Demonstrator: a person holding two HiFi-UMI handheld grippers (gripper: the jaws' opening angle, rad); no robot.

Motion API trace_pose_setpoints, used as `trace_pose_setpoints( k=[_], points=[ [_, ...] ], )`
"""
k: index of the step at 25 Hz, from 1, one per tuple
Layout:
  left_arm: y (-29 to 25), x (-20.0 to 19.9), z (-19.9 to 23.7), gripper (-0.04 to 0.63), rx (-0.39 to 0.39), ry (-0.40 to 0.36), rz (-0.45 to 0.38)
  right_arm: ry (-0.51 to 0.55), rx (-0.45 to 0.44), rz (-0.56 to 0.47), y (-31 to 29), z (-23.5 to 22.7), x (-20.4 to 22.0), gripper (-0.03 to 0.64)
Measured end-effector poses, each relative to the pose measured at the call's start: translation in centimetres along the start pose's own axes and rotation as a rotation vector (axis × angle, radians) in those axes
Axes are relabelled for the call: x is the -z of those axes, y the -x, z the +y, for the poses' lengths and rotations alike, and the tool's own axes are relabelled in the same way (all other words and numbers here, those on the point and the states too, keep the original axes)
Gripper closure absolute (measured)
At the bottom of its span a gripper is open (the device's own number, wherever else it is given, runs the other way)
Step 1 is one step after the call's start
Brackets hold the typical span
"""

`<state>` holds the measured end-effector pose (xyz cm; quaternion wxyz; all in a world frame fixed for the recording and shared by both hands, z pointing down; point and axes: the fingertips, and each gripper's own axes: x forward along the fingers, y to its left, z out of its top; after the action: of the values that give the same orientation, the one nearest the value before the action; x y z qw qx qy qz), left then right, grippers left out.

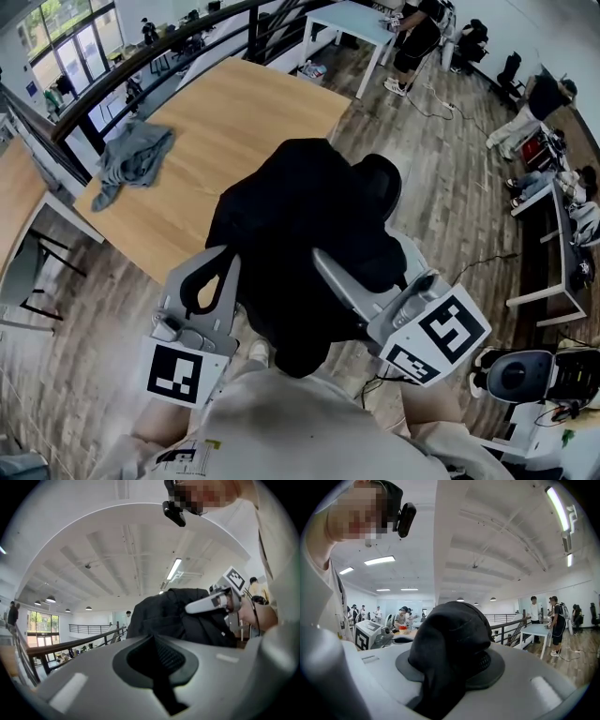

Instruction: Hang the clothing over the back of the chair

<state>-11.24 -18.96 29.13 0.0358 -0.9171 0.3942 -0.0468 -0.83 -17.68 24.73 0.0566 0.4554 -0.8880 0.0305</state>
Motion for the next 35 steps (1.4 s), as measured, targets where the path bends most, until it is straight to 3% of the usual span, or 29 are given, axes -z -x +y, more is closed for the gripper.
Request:
trace_pose_setpoints(
  k=[12,21,29,35],
  points=[
    [-2.1,1.1,-0.5,0.595,-0.035,0.008,0.025,-0.006,-0.012,-0.027,-2.0,-3.4,-0.5,0.448],
    [-5.4,0.5,-1.4,0.595,-0.009,0.002,-0.005,0.010,0.094,-0.081,-0.8,-11.7,-4.1,0.448],
    [-9.9,-1.0,-3.8,0.595,0.047,-0.010,-0.021,0.117,0.192,-0.099,2.3,-17.6,-6.6,0.446],
    [-14.7,-1.5,-6.3,0.595,0.109,-0.001,-0.035,0.076,0.248,-0.113,2.4,-24.5,-6.5,0.445]
  ],
)
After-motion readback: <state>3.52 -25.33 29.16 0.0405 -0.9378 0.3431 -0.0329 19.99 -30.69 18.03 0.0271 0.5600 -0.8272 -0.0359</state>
